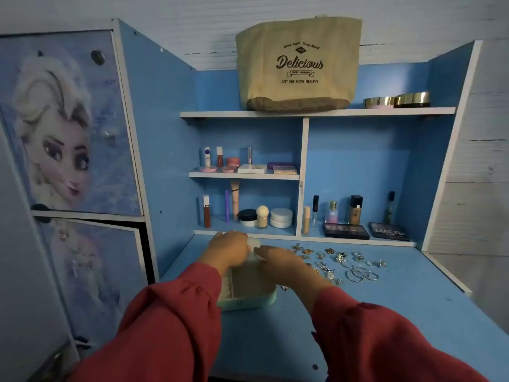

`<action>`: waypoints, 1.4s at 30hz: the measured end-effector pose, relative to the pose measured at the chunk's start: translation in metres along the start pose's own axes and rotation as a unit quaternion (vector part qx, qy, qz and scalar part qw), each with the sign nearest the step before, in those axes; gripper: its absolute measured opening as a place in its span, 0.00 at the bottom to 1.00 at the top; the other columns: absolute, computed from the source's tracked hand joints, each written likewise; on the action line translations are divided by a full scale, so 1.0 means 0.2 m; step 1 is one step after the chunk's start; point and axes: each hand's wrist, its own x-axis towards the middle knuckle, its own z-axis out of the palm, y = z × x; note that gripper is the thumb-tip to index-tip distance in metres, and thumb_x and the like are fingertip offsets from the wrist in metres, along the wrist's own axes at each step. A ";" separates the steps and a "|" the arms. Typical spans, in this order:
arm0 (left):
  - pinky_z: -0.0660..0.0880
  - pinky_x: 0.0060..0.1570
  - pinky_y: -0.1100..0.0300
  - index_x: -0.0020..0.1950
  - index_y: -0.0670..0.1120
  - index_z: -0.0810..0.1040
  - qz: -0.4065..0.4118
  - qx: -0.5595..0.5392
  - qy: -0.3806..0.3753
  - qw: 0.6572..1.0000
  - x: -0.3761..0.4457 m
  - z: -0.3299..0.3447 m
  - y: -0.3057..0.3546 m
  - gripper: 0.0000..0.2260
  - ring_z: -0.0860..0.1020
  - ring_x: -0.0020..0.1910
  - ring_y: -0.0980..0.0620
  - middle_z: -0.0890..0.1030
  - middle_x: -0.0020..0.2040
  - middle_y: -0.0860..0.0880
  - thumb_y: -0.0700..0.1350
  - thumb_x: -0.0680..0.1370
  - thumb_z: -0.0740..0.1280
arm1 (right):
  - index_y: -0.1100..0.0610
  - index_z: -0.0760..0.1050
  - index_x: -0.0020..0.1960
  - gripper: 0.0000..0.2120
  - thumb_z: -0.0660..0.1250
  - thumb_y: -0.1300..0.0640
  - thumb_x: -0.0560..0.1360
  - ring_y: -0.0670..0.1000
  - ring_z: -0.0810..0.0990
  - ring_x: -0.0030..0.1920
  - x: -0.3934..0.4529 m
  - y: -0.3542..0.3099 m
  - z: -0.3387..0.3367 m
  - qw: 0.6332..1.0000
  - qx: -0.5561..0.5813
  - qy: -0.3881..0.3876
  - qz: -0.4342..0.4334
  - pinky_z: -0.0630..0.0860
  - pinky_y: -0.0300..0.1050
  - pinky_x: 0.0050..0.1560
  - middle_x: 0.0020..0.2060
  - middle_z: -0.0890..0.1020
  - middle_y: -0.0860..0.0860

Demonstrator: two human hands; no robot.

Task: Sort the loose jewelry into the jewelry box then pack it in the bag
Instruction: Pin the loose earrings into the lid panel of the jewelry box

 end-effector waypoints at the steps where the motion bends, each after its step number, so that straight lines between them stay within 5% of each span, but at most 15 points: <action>1: 0.60 0.70 0.50 0.72 0.45 0.66 -0.001 0.003 -0.006 1.000 -0.01 0.02 -0.01 0.19 0.66 0.70 0.45 0.68 0.72 0.44 0.50 0.83 0.52 | 0.56 0.67 0.68 0.17 0.52 0.56 0.81 0.57 0.72 0.65 0.01 0.00 0.02 1.000 -0.006 -0.006 0.002 0.70 0.54 0.64 0.65 0.73 0.56; 9: 0.63 0.64 0.51 0.64 0.44 0.72 0.009 -0.031 0.002 0.999 -0.01 0.20 -0.11 0.15 0.70 0.63 0.46 0.74 0.64 0.45 0.48 0.83 0.51 | 0.56 0.60 0.76 0.23 0.52 0.59 0.80 0.56 0.63 0.73 0.01 -0.02 0.12 1.000 -0.006 -0.012 -0.024 0.61 0.52 0.72 0.75 0.61 0.54; 21: 0.62 0.69 0.55 0.71 0.44 0.69 0.018 -0.118 0.047 0.992 -0.04 0.33 -0.16 0.18 0.65 0.72 0.48 0.67 0.73 0.47 0.46 0.83 0.53 | 0.49 0.62 0.75 0.23 0.56 0.59 0.80 0.54 0.68 0.70 0.08 0.03 0.16 1.000 -0.008 0.012 -0.017 0.65 0.49 0.69 0.71 0.69 0.52; 26: 0.76 0.53 0.53 0.51 0.47 0.81 -0.031 -0.219 0.090 0.971 0.02 0.33 -0.22 0.13 0.78 0.51 0.46 0.81 0.51 0.49 0.47 0.80 0.58 | 0.49 0.66 0.73 0.22 0.57 0.60 0.79 0.55 0.71 0.67 0.10 0.05 0.14 1.000 0.006 0.016 -0.021 0.68 0.50 0.68 0.69 0.71 0.53; 30: 0.73 0.55 0.54 0.49 0.45 0.80 -0.073 -0.224 0.093 0.967 0.10 0.34 -0.28 0.10 0.76 0.56 0.46 0.78 0.57 0.48 0.47 0.80 0.59 | 0.51 0.71 0.70 0.25 0.58 0.66 0.75 0.51 0.69 0.68 0.10 0.09 0.12 0.996 0.070 0.027 -0.054 0.66 0.45 0.68 0.69 0.72 0.51; 33: 0.61 0.71 0.53 0.70 0.44 0.70 -0.133 -0.331 0.071 0.932 0.14 0.36 -0.33 0.19 0.63 0.73 0.45 0.62 0.75 0.45 0.47 0.80 0.62 | 0.53 0.73 0.68 0.24 0.59 0.67 0.74 0.49 0.70 0.67 0.09 0.13 0.11 0.990 0.112 0.034 -0.075 0.62 0.36 0.66 0.68 0.73 0.50; 35: 0.56 0.73 0.54 0.76 0.45 0.61 -0.152 -0.414 0.064 0.895 0.15 0.37 -0.35 0.26 0.58 0.76 0.48 0.56 0.78 0.46 0.46 0.80 0.63 | 0.54 0.74 0.68 0.23 0.60 0.67 0.75 0.48 0.70 0.67 0.10 0.14 0.12 0.988 0.117 0.042 -0.090 0.60 0.31 0.64 0.67 0.74 0.50; 42: 0.63 0.70 0.57 0.76 0.44 0.62 -0.170 -0.541 0.091 0.818 0.15 0.40 -0.40 0.29 0.67 0.71 0.49 0.65 0.74 0.47 0.42 0.77 0.68 | 0.53 0.77 0.64 0.16 0.63 0.62 0.77 0.40 0.72 0.58 0.09 0.20 0.11 0.959 0.271 0.068 -0.048 0.64 0.31 0.59 0.60 0.78 0.43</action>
